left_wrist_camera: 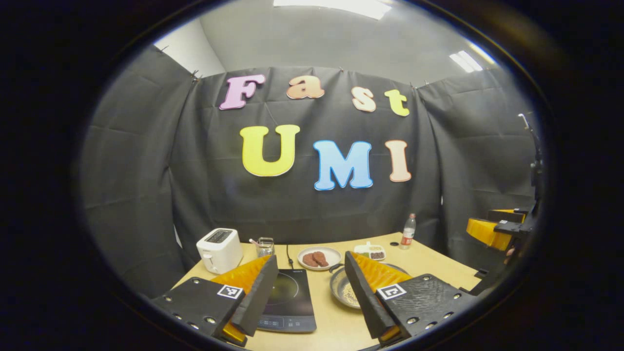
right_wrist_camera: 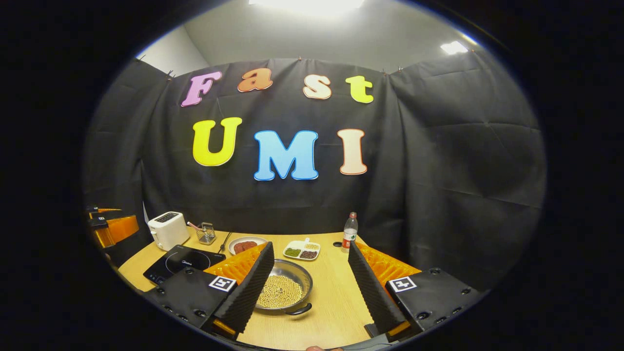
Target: First push the handle of the pot to place it horizontally, then grasp the pot with both hands and set it on the induction cooktop.
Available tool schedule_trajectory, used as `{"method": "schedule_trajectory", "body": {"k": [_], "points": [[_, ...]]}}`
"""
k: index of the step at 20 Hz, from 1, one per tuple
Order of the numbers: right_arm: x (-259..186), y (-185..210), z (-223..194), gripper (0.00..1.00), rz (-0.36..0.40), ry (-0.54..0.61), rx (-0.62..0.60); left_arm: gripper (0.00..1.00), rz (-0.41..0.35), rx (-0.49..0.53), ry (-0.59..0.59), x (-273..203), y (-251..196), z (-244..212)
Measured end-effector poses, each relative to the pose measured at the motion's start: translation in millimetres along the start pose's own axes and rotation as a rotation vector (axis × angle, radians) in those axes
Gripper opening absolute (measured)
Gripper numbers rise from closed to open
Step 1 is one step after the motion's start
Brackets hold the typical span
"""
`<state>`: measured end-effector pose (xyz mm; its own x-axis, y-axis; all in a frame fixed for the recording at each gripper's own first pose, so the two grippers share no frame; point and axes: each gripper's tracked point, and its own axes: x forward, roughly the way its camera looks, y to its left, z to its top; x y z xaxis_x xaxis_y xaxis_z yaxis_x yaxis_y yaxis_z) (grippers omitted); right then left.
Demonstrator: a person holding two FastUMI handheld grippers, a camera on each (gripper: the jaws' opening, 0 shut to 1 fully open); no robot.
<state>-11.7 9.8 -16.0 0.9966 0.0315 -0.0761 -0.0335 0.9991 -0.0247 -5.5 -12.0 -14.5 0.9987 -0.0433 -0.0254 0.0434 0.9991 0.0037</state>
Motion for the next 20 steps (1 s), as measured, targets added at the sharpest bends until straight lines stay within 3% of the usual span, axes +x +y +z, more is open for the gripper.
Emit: {"method": "schedule_trajectory", "body": {"k": [12, 15, 20], "points": [[43.8, 25.8, -8.8, 0.97, 0.116, 0.106, -0.112, 0.82, 0.070, -0.023, 0.072, -7.5, 27.3, -35.2], [58.5, 30.3, -27.1, 0.97, 0.130, 0.203, -0.141, 0.82, 0.069, -0.013, 0.094, -10.9, 27.5, -39.2], [71.9, 49.6, -82.0, 0.98, 0.193, 0.455, -0.080, 0.82, 0.063, 0.025, 0.131, -11.9, 19.5, -47.8]]}}
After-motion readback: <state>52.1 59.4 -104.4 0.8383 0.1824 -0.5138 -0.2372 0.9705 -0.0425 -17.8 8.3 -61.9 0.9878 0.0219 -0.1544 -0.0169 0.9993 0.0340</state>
